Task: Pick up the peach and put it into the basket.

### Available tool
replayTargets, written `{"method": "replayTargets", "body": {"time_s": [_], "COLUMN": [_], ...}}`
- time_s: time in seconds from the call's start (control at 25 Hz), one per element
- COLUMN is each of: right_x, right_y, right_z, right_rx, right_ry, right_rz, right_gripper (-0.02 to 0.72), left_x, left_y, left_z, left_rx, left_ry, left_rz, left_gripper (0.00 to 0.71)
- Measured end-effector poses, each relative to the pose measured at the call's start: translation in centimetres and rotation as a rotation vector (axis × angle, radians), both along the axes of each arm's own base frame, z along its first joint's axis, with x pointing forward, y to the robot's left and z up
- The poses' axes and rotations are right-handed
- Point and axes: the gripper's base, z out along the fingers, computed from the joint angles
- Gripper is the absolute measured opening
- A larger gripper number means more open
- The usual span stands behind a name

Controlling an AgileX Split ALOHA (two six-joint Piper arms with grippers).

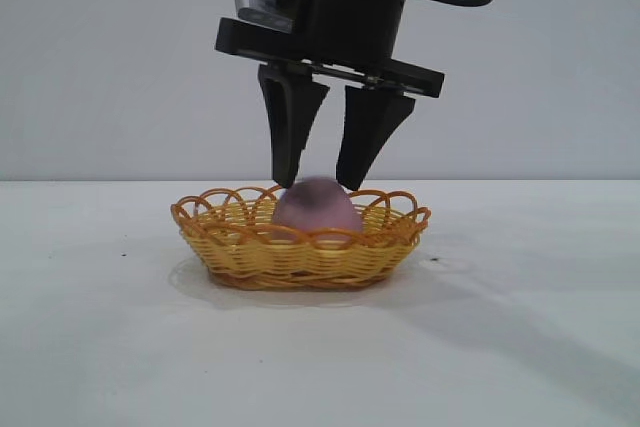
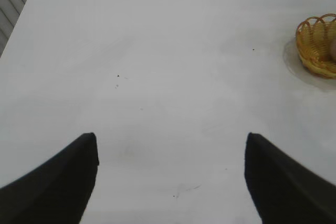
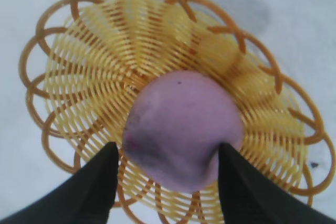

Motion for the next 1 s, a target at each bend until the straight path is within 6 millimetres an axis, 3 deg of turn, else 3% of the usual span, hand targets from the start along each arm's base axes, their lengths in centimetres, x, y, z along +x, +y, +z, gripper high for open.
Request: {"method": "replayTargets", "body": {"time_s": [0.08, 0.24, 0.28, 0.4, 0.56, 0.72, 1.0], "right_x": [0.1, 0.5, 0.7, 1.1, 2.5, 5.1, 9.4], "right_y": [0.1, 0.4, 0.4, 0.4, -1.0, -4.9, -14.2], "right_z": [0.5, 2.1, 2.8, 4.7, 6.1, 6.2, 6.2], "right_rx": [0.001, 0.0, -0.001, -0.019, -0.053, -0.075, -0.097], "right_ry": [0.001, -0.012, -0.023, -0.064, -0.111, -0.109, -0.102], "right_rz": [0.004, 0.02, 0.026, 0.045, 0.027, -0.074, -0.31], "right_gripper": [0.502, 0.503, 0.545, 0.53, 0.53, 0.53, 0.53], "left_x": [0.0, 0.0, 0.0, 0.0, 0.0, 0.0, 0.0], "left_y": [0.0, 0.0, 0.0, 0.0, 0.0, 0.0, 0.0], "left_z": [0.0, 0.0, 0.0, 0.0, 0.0, 0.0, 0.0], "left_rx": [0.0, 0.0, 0.0, 0.0, 0.0, 0.0, 0.0], "left_ry": [0.0, 0.0, 0.0, 0.0, 0.0, 0.0, 0.0], "left_rz": [0.0, 0.0, 0.0, 0.0, 0.0, 0.0, 0.0], "left_gripper": [0.566, 0.566, 0.566, 0.566, 0.566, 0.566, 0.566]}}
